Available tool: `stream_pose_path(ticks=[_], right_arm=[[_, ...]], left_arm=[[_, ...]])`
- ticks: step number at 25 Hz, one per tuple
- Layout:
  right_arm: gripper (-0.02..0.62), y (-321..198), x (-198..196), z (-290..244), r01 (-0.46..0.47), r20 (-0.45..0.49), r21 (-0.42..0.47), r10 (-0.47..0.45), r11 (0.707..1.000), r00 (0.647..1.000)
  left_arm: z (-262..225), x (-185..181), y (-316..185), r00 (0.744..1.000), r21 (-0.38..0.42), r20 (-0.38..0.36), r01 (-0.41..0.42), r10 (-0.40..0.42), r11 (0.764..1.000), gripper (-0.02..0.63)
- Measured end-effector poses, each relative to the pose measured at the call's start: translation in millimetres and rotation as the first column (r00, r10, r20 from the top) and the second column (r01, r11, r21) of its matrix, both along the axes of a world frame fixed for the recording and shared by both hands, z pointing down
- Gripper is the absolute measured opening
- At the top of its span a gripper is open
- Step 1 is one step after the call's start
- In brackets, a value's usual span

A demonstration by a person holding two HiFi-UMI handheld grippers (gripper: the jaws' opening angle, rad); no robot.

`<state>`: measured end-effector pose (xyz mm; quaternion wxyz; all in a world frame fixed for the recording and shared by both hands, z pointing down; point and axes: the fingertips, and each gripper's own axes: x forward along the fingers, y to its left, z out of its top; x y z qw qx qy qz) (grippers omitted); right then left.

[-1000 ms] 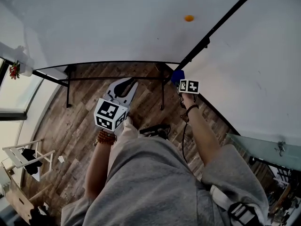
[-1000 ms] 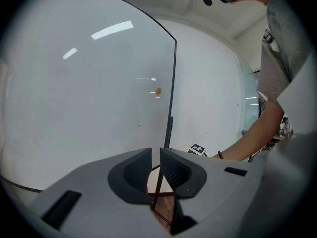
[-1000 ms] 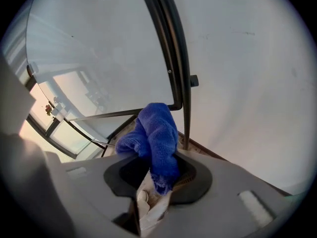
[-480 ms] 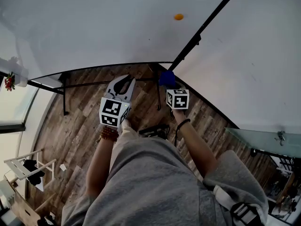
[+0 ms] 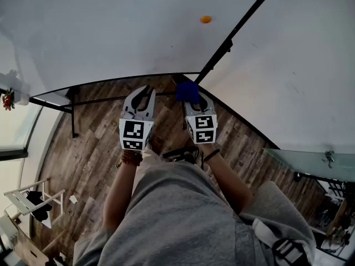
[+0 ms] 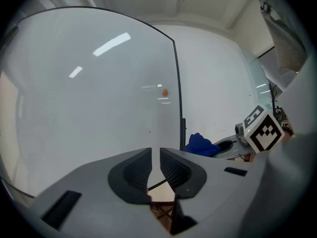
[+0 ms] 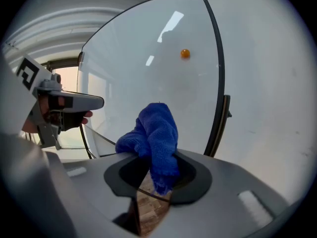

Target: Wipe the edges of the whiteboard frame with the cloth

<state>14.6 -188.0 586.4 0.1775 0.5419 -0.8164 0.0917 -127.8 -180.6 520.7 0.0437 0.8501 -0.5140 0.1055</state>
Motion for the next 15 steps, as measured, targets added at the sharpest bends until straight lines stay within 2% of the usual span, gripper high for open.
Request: stream_pose_path(ticks=[11,15], right_arm=[[0.123,22.3,-30.0,-53.7,0.027,0.016,0.147,-0.03,0.989,0.999],[0.123,26.8,-41.7,-80.5,0.043,0.046,0.208,-0.054,0.977,0.997]], left_arm=[[-12.4,3.9,5.3,1.0,0.053,-0.005,0.025,-0.025,0.998,0.057],[-15.3,1.1,9.3,0.998,0.08,0.003,0.066,-0.067,0.995,0.055]])
